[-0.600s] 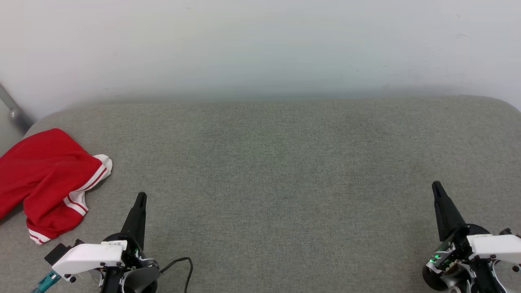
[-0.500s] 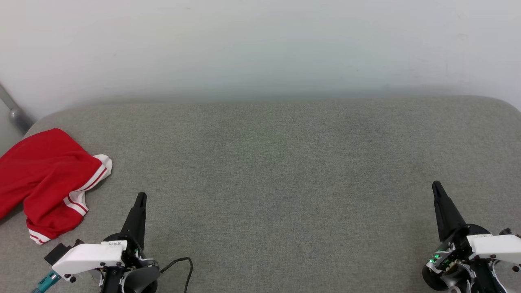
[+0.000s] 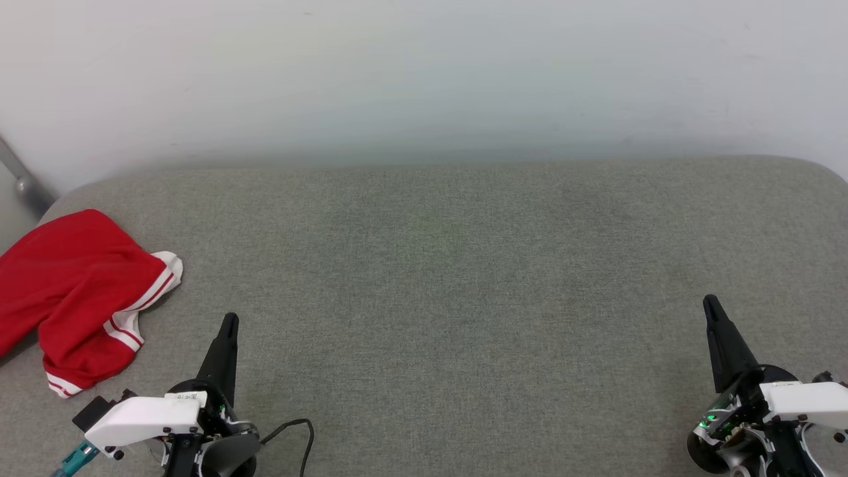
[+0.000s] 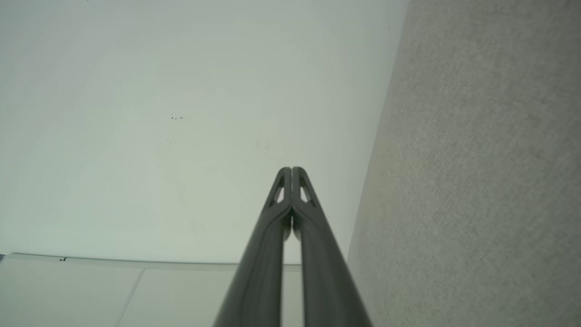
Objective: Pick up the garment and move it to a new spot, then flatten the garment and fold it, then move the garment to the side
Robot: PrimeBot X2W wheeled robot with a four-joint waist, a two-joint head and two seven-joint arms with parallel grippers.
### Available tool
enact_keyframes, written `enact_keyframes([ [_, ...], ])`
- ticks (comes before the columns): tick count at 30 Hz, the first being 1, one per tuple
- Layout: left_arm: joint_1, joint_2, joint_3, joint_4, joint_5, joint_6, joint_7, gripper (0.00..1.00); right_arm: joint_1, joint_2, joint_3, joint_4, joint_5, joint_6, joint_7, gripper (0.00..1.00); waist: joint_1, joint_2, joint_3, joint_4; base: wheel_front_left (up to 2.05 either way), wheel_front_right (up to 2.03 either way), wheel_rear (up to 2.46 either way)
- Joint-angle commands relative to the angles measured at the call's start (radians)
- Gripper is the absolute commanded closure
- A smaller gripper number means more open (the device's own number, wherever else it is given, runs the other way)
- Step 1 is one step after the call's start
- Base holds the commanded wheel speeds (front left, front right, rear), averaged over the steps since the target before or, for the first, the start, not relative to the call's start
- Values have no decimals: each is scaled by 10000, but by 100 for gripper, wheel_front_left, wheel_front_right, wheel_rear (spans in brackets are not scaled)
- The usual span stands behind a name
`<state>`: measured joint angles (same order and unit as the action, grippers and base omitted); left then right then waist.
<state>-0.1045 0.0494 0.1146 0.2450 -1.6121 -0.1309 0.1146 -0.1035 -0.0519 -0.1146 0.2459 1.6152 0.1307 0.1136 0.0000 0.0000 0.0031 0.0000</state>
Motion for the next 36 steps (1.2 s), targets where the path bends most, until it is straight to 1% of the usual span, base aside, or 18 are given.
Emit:
enact_keyframes([
  [1,-83,-5,13,6,-18,-22,18,100,-102,29,5,5,-47,0,4,100,0,0,0,0,0,0,0],
  [20,-83,-5,13,6,-18,-22,18,100,-103,29,4,5,-45,0,3,100,0,0,0,0,0,0,0],
  [21,17,-2,-4,40,0,2,-2,0,17,2,2,33,2,2,0,0,0,0,0,0,0,0,0],
  [23,105,-19,-43,141,-3,4,-19,0,118,10,21,133,-2,0,-15,0,0,0,1,-1,0,0,0],
  [29,49,-16,-440,-32,13,4,-330,0,205,9,246,-203,-125,0,-304,0,0,0,-7,-6,0,0,0],
  [32,4,1,-638,-99,236,3,-488,0,254,-18,358,-406,-273,0,-461,0,0,0,-16,-5,0,0,0],
  [36,-36,17,-750,-194,801,3,-683,0,331,-104,474,-568,-834,0,-672,0,0,0,-29,4,0,0,0],
])
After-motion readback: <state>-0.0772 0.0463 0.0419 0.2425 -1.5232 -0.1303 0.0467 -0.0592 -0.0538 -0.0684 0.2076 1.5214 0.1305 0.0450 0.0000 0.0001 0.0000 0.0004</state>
